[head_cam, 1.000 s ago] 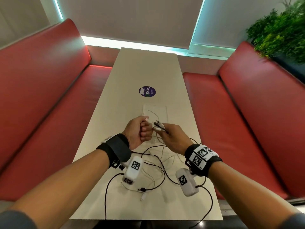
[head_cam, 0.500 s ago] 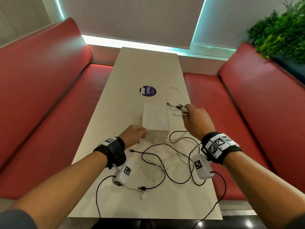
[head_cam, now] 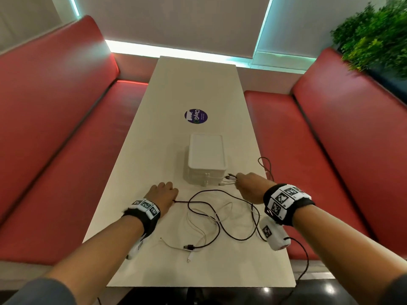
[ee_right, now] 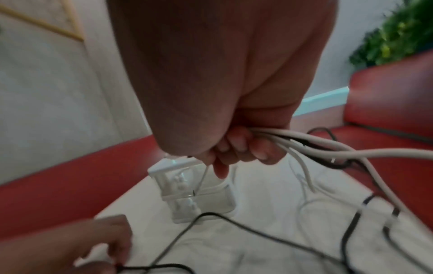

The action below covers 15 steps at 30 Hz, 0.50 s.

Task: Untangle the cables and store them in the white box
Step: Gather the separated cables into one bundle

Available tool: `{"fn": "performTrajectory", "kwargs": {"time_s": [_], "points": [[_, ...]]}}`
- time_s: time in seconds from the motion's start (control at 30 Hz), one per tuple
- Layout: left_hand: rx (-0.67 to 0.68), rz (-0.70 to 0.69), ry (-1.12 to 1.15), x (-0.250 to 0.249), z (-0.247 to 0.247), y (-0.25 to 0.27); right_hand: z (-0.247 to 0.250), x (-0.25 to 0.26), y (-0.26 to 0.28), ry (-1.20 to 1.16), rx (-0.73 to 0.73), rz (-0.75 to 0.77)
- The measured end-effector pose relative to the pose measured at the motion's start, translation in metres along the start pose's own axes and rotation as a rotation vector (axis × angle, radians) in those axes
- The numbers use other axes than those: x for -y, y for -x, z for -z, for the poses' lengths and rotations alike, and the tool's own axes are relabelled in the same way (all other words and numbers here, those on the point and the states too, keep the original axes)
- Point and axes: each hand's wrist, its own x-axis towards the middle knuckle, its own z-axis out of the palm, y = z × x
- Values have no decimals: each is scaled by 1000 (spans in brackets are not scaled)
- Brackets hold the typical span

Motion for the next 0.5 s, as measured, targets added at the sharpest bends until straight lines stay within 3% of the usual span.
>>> {"fn": "performTrajectory", "kwargs": {"time_s": [0.07, 0.2, 0.27, 0.37, 0.5], "points": [[9, 6, 71, -3, 6, 0, -3, 7, -4, -131, -42, 66], [-90, 47, 659, -12, 42, 6, -5, 26, -9, -461, -154, 163], [-177, 36, 848, -15, 68, 8, -6, 34, -11, -615, -206, 154], [-209, -72, 963, -24, 104, 8, -3, 44, -13, -622, -288, 182], [-260, -112, 1109, -36, 127, 6, 0, 53, -11, -627, -274, 268]]}}
